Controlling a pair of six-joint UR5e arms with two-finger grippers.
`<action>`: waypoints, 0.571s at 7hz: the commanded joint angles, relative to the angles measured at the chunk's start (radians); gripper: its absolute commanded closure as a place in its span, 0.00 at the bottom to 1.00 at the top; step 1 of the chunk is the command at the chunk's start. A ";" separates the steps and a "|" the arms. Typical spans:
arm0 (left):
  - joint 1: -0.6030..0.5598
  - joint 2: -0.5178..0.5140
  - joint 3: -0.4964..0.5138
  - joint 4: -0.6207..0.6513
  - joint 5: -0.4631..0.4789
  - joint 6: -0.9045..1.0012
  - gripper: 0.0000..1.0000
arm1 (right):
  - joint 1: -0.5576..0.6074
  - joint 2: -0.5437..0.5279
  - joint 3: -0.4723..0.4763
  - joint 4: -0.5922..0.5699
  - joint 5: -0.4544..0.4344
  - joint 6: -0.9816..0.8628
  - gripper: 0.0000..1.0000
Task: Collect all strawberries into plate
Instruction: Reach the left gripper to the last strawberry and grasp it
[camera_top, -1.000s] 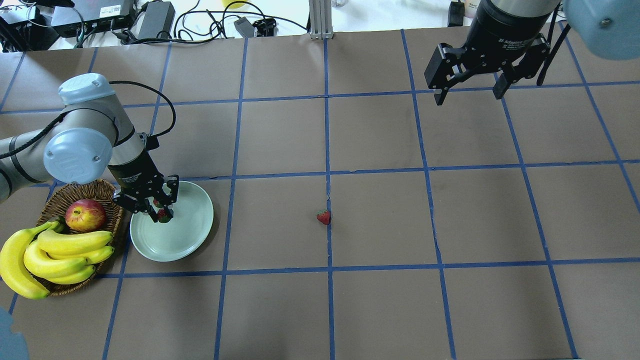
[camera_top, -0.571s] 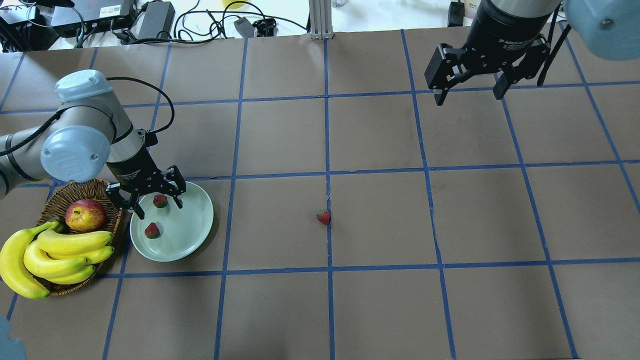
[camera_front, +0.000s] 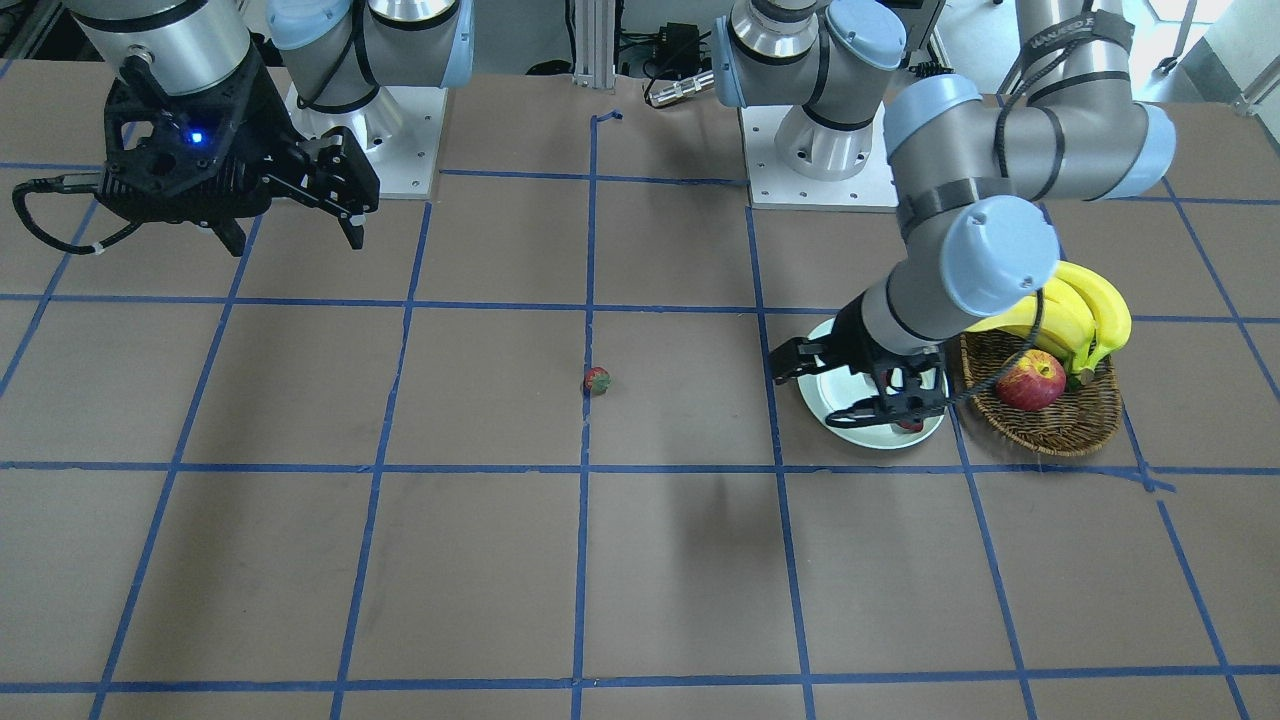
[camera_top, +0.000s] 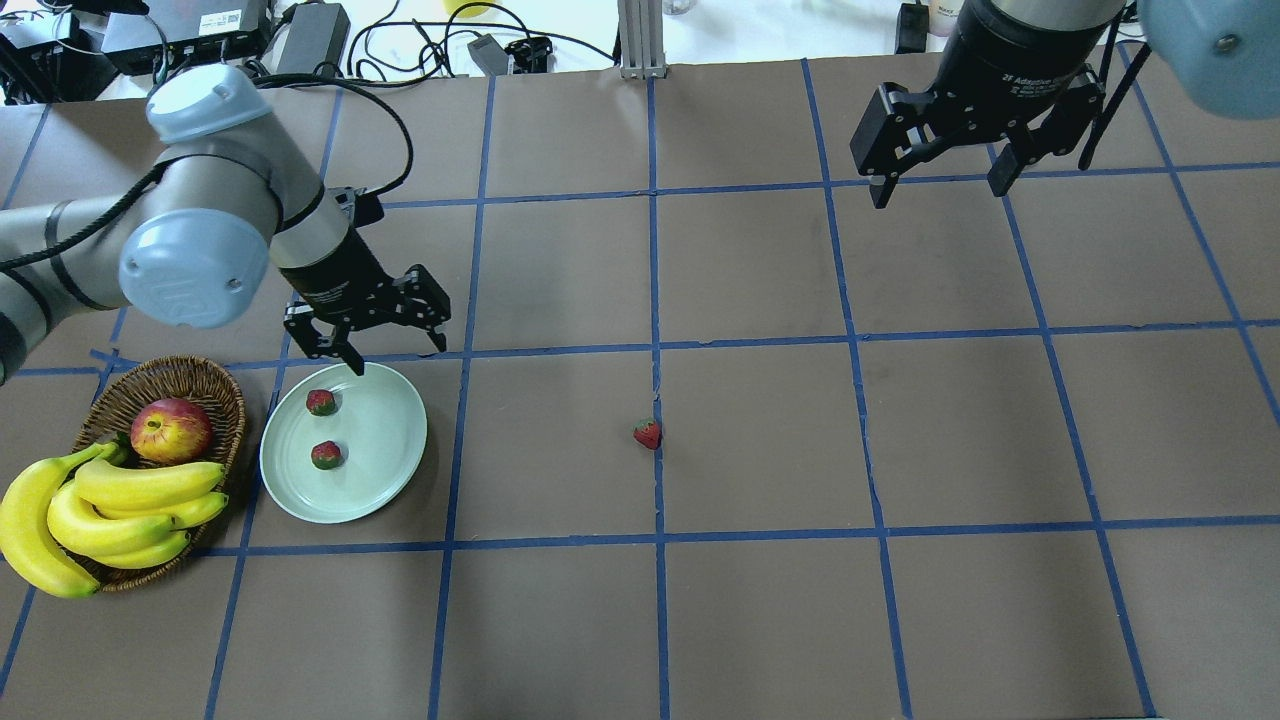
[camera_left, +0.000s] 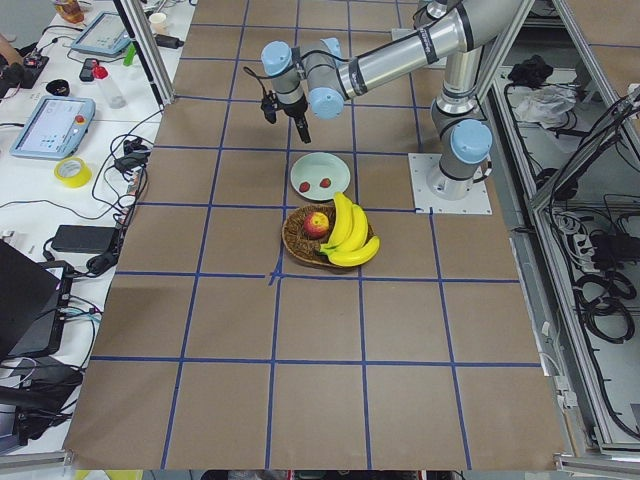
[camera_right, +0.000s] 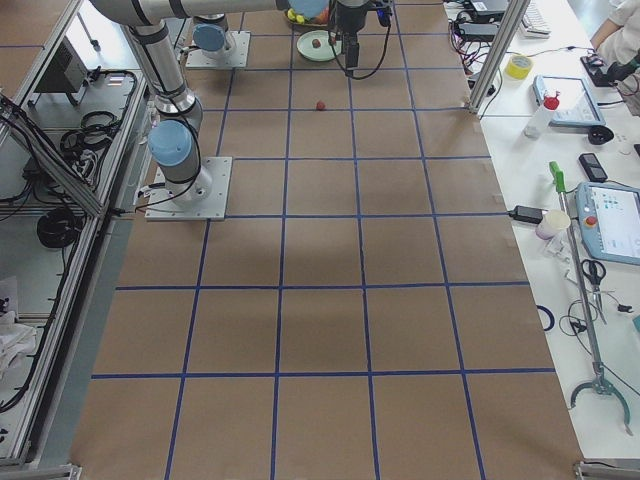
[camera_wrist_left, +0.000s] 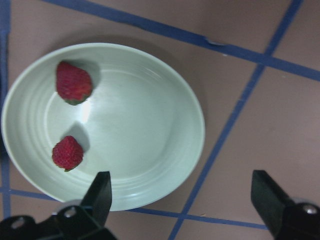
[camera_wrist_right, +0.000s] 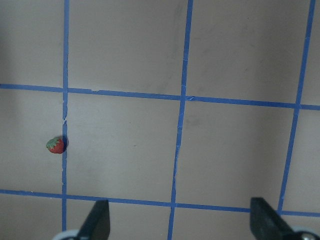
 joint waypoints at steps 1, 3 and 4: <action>-0.184 -0.033 -0.004 0.102 -0.066 -0.305 0.00 | 0.001 -0.002 0.000 0.002 0.006 0.000 0.00; -0.279 -0.081 -0.086 0.293 -0.140 -0.458 0.00 | 0.001 -0.001 0.002 0.002 0.008 0.000 0.00; -0.331 -0.118 -0.107 0.402 -0.180 -0.561 0.00 | 0.001 -0.001 0.002 0.002 0.008 0.000 0.00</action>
